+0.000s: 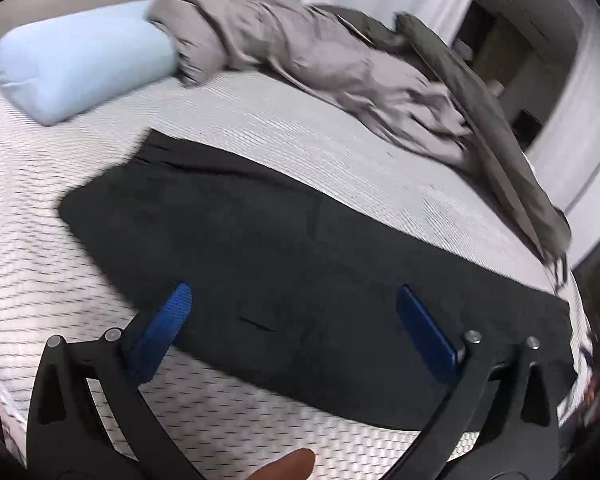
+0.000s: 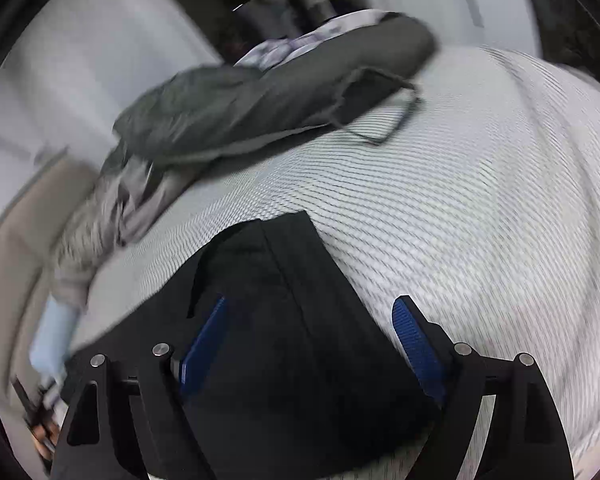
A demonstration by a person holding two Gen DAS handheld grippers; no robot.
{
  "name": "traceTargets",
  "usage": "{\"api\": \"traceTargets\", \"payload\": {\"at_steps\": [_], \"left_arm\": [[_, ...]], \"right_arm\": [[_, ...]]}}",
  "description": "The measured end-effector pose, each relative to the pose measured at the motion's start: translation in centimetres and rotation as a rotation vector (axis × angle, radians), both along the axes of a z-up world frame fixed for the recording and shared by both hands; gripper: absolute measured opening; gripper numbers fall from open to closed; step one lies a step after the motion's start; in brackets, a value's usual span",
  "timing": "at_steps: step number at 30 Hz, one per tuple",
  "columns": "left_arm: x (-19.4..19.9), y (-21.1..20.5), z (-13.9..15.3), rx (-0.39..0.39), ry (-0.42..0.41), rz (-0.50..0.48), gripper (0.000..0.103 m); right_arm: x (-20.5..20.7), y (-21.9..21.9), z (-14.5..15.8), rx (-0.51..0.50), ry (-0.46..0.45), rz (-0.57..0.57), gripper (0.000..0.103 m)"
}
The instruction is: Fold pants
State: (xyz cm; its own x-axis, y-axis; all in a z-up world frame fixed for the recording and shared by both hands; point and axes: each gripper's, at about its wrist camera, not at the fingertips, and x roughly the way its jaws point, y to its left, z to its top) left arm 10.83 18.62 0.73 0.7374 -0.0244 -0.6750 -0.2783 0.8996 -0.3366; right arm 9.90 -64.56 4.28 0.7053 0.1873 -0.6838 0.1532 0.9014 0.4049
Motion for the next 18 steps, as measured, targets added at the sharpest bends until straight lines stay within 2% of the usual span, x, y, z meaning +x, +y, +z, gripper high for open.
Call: {"api": "traceTargets", "payload": {"at_steps": [4, 7, 8, 9, 10, 11, 13, 14, 16, 18], "left_arm": [[1.5, -3.0, -1.1, 0.004, 0.034, -0.041, 0.102], [2.2, -4.5, -1.8, 0.019, 0.052, -0.068, 0.102], [2.4, -4.8, -1.9, 0.027, 0.056, -0.075, 0.102], [2.6, -5.0, -2.0, 0.032, 0.056, -0.081, 0.102], [2.8, -5.3, -2.1, 0.034, 0.056, -0.088, 0.102], [3.2, -5.6, -2.1, 0.033, 0.056, -0.093, 0.102], [3.3, -5.9, -2.2, 0.036, 0.059, -0.106, 0.102], [3.3, -6.2, -2.3, 0.041, 0.062, -0.109, 0.102], [3.6, -6.7, -2.4, 0.051, 0.066, -0.119, 0.102], [3.7, -7.0, -2.4, 0.055, 0.068, -0.124, 0.102]], "right_arm": [[4.8, -1.0, -1.9, 0.024, 0.056, 0.084, 0.085], [8.6, -0.5, -2.8, 0.0, 0.087, 0.12, 0.083], [9.4, -0.1, -3.1, -0.002, 0.092, 0.15, 0.076], [10.1, 0.2, -3.1, -0.01, 0.093, 0.185, 0.064], [10.4, 0.9, -3.1, -0.041, 0.088, 0.225, 0.059], [10.2, 1.8, -3.1, -0.103, 0.082, 0.251, 0.053], [10.0, 3.4, -2.9, -0.227, 0.076, 0.292, 0.032], [9.7, 3.9, -2.5, -0.265, 0.062, 0.294, 0.008], [9.3, 3.6, -1.4, -0.282, 0.008, 0.232, 0.007], [9.5, 2.7, -1.3, -0.298, 0.019, 0.128, 0.007]]}}
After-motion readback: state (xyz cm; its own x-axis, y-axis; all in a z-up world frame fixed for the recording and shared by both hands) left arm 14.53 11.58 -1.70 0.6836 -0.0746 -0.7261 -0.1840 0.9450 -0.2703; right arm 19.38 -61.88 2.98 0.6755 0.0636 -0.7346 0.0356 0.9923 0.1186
